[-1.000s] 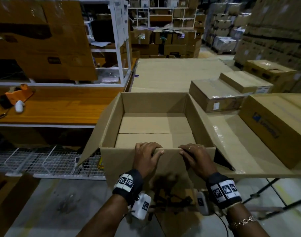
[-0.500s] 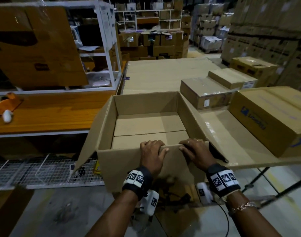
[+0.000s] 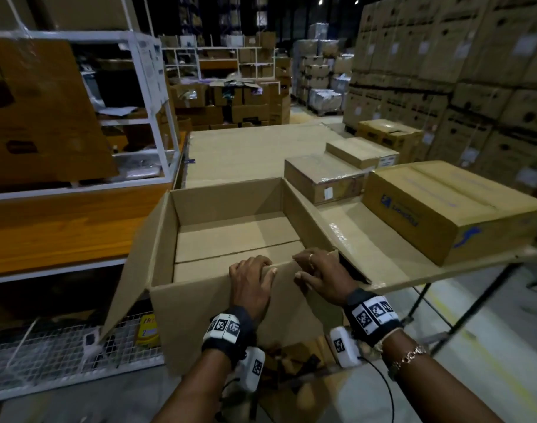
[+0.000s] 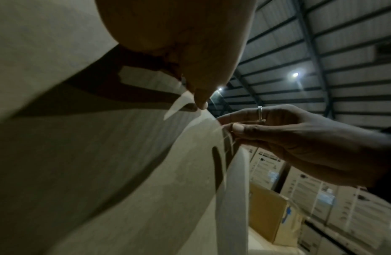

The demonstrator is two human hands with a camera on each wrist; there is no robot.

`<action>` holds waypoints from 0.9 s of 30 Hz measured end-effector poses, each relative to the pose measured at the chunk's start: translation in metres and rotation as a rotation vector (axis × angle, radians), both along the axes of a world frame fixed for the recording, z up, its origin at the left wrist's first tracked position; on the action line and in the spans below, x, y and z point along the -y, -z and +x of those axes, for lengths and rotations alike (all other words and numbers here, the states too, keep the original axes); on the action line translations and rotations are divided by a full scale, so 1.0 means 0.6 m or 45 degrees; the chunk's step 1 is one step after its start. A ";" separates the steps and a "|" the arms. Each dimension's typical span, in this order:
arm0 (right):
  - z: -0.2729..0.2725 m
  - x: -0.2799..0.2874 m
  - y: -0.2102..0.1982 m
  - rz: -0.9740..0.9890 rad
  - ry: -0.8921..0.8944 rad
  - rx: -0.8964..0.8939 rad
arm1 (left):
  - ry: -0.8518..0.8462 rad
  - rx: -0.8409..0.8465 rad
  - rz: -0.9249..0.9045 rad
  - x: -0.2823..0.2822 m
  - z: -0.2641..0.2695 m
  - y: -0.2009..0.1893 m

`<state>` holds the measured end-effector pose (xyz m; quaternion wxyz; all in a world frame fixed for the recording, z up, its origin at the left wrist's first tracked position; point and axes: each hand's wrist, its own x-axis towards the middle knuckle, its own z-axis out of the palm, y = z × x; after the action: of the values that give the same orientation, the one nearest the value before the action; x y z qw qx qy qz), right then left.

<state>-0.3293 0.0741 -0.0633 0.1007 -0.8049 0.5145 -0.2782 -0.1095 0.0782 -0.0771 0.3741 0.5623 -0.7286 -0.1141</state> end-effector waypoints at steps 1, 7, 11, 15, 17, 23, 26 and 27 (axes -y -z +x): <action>-0.007 -0.008 -0.005 -0.021 0.021 0.059 | 0.013 -0.048 0.019 -0.003 -0.007 -0.009; -0.085 -0.055 -0.025 -0.028 0.216 0.283 | 0.235 -0.170 0.034 -0.017 -0.097 -0.056; -0.176 -0.086 -0.034 0.089 0.392 0.398 | 0.349 -0.168 0.100 -0.012 -0.175 -0.062; -0.273 -0.128 -0.032 0.140 0.520 0.467 | 0.435 -0.146 0.181 -0.013 -0.266 -0.054; -0.325 -0.147 -0.027 0.157 0.577 0.496 | 0.481 -0.121 0.206 -0.016 -0.320 -0.049; -0.503 -0.182 -0.013 0.162 0.709 0.549 | 0.553 -0.028 0.173 -0.020 -0.496 -0.048; -0.608 -0.190 -0.012 0.143 0.751 0.580 | 0.587 -0.041 0.214 -0.019 -0.588 -0.059; -0.638 -0.192 -0.010 0.140 0.760 0.612 | 0.584 -0.060 0.223 -0.014 -0.616 -0.061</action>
<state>-0.7124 0.1895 -0.0572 0.1760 -0.5248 0.7020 -0.4481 -0.4790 0.0868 -0.0403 0.3050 0.4096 -0.8157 -0.2718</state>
